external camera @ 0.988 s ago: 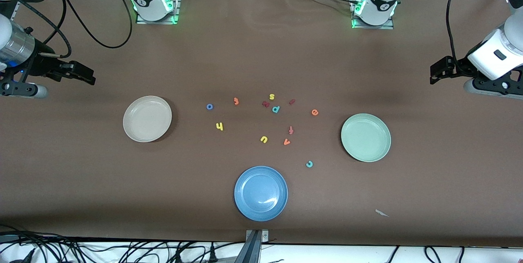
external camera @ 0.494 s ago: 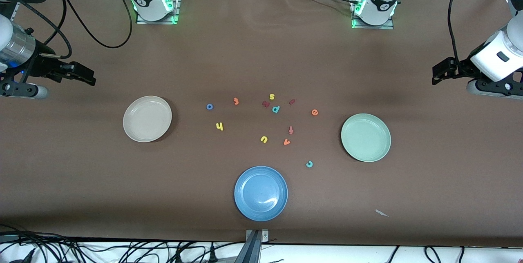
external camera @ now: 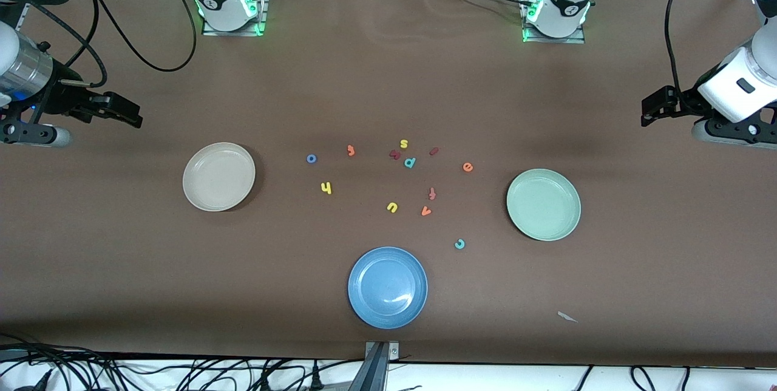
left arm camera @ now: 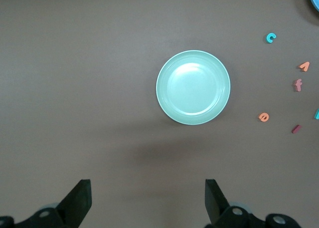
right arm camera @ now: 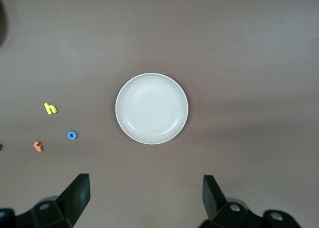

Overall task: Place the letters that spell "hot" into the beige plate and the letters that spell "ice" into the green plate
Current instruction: 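Reach the left gripper to orange e while the right gripper reaches yellow h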

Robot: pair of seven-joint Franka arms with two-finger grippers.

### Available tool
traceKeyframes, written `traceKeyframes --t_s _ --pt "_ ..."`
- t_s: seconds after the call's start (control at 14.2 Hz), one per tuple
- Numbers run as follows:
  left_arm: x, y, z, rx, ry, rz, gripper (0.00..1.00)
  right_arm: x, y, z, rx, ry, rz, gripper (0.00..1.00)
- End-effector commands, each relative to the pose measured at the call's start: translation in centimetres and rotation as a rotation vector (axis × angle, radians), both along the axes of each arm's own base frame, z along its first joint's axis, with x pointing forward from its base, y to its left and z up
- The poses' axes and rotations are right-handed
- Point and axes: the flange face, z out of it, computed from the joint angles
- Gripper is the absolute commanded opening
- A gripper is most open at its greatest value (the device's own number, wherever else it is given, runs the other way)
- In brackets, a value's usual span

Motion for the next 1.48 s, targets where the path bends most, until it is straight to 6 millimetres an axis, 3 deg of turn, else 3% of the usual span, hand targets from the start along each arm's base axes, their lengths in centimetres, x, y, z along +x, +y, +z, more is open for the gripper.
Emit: traceKeyframes --t_s 0.0,0.14,0.28,0.42,0.71,0.92,1.13,1.34,1.41 --pt "0.3 -2.0 -0.7 -0.025 0.016 -0.048 1.00 -0.3 0.1 0.3 0.004 -0.008 0.006 1.00" --pt "0.7 -5.3 -2.4 -0.035 0.046 -0.213 1.00 -0.3 0.2 0.3 0.004 -0.010 0.007 1.00" --pt "1.3 -7.9 -4.1 -0.050 0.065 -0.271 1.00 -0.2 0.2 0.0 0.003 -0.005 0.009 1.00" --pt "2.1 -12.4 -6.0 -0.061 0.048 -0.334 1.00 -0.1 0.2 -0.2 0.003 -0.002 0.006 1.00" --pt "3.1 -19.7 -12.5 -0.108 0.055 -0.435 1.00 0.6 1.4 -2.2 -0.002 0.025 -0.007 1.00" --pt "3.6 -23.1 -17.5 -0.115 0.059 -0.477 1.00 0.5 2.8 -4.3 -0.006 0.012 -0.068 1.00" --pt "3.0 -25.7 -22.7 -0.108 0.110 -0.518 1.00 -0.1 5.8 -6.2 -0.008 0.033 -0.066 1.00" --pt "0.6 -27.7 -27.8 -0.098 0.154 -0.534 1.00 -0.6 8.4 -8.3 -0.005 0.030 -0.049 1.00" --pt "0.0 -27.6 -29.5 -0.099 0.135 -0.525 1.00 -0.7 9.2 -9.2 -0.001 0.027 -0.036 1.00"
